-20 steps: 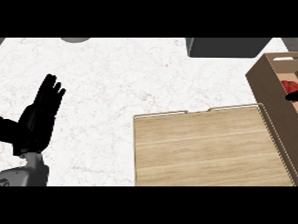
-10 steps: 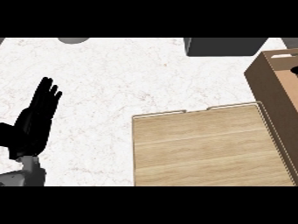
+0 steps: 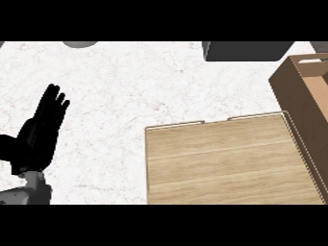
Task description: Pick the bell pepper from the tray and place it in the cardboard box
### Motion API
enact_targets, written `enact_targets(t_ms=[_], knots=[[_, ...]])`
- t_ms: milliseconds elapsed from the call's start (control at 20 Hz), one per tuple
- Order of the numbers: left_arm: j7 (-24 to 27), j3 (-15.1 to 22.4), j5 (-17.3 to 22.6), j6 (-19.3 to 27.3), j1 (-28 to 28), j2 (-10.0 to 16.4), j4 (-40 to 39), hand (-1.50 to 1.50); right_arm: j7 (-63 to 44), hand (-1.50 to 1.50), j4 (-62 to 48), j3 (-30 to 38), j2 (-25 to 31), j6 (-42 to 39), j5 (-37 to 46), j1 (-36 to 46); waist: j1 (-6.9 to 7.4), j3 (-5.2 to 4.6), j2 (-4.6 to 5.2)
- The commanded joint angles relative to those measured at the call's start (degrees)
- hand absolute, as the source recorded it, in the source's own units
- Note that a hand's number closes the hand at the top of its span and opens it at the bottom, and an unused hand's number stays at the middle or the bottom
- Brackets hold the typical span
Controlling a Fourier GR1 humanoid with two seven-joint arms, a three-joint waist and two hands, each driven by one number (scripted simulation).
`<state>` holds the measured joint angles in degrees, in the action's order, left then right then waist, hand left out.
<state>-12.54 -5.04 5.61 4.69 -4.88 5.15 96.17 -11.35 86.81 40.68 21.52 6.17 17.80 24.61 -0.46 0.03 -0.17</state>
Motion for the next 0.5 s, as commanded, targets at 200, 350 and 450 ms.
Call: enact_targets(t_ms=[200,350,450], knots=[[0.93,-0.81,0.11,-0.58,0.52,0.41,-0.70,0.00,4.76,-1.50,1.13,8.36,4.36,-2.89,-11.85,-8.65,0.21,-0.02,0.11],[1.61,-3.37,2.29,-2.61,-0.66,2.44,-2.22,0.00,11.89,-1.50,0.39,9.06,0.91,-2.38,-14.33,-12.77,0.31,-0.01,0.13],[-3.00,-1.70,2.59,-2.20,1.03,1.94,4.28,0.00,8.29,-1.50,4.05,8.91,2.64,-4.04,-15.67,-14.98,0.36,-0.02,0.06]])
